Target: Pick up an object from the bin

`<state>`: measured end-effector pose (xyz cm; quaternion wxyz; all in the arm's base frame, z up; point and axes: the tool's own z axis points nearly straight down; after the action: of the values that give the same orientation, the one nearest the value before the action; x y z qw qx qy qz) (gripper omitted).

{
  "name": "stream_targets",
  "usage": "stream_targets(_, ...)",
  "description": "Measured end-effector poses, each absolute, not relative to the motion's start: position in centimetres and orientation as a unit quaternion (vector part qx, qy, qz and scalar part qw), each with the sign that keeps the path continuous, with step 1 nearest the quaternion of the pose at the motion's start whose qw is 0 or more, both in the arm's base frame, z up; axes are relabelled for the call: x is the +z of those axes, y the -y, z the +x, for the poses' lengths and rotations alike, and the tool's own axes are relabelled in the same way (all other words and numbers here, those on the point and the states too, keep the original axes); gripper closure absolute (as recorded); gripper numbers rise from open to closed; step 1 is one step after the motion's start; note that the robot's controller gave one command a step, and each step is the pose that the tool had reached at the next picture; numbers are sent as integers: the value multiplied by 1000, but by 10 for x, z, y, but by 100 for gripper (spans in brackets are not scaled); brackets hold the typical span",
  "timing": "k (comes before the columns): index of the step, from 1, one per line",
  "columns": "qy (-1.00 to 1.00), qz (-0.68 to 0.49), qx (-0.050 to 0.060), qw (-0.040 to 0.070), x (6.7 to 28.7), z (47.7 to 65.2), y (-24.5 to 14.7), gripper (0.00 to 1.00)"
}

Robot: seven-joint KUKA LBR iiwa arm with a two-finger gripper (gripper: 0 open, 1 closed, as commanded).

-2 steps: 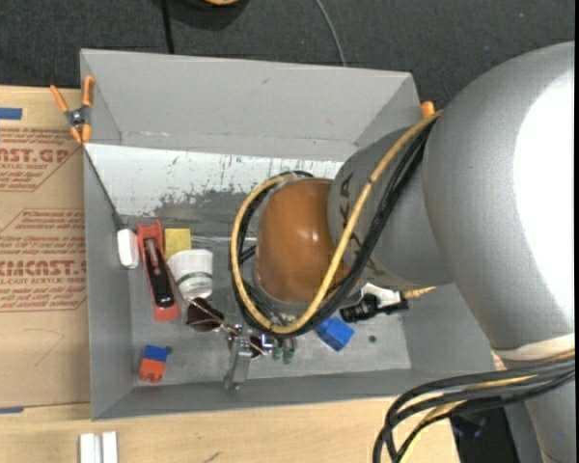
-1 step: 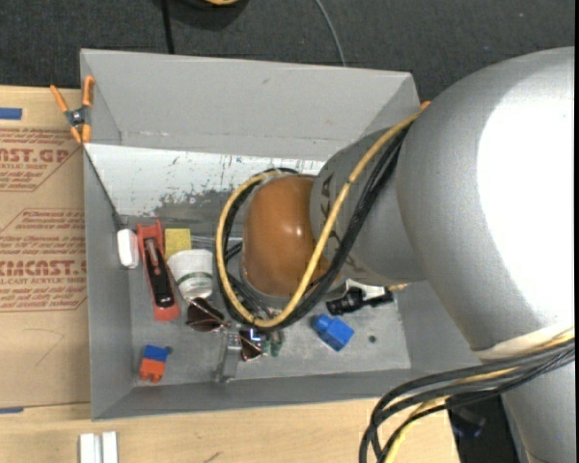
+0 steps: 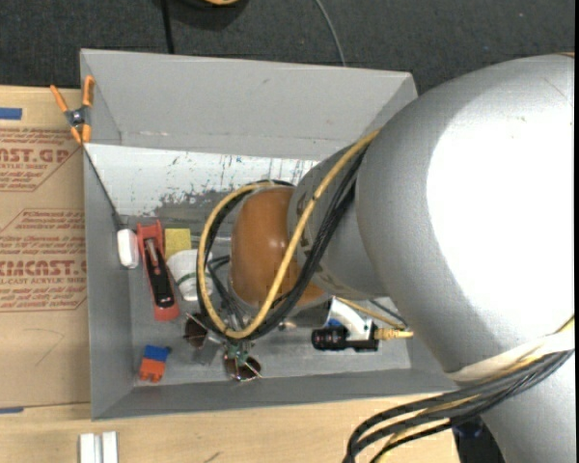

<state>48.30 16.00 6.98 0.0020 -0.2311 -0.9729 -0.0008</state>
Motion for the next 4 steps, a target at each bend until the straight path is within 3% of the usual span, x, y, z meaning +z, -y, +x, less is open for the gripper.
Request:
stream_targets(2,973,-231,0,3,72,483,-160,100)
stream_targets(4,973,-231,0,3,94,482,-160,100)
